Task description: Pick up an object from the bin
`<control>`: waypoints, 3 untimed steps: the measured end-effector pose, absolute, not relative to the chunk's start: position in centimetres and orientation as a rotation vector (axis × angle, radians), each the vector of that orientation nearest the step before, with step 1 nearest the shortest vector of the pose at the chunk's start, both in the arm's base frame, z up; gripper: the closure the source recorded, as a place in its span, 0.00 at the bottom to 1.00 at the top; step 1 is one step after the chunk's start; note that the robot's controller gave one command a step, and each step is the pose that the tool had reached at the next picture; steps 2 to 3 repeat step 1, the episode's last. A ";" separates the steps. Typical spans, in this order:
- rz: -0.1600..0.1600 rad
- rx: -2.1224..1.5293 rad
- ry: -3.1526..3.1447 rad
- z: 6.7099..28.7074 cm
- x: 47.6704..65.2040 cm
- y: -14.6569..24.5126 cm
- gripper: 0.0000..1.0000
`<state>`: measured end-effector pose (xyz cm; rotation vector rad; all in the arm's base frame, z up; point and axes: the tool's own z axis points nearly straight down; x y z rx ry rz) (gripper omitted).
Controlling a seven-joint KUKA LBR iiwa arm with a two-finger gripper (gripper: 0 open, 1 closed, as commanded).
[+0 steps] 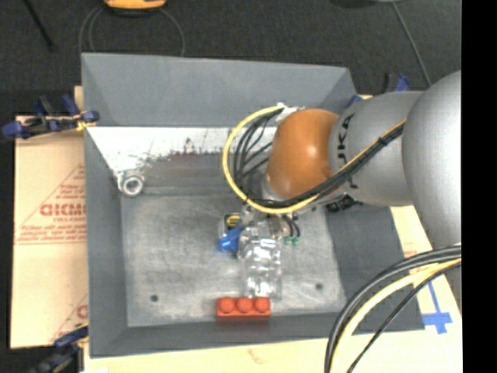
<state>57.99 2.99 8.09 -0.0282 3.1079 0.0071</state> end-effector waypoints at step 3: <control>-0.004 -0.310 3.113 22.2 58.6 0.1 1.00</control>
Offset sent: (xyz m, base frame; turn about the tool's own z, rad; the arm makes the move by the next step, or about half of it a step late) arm 0.0035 -0.0266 0.1355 -0.1827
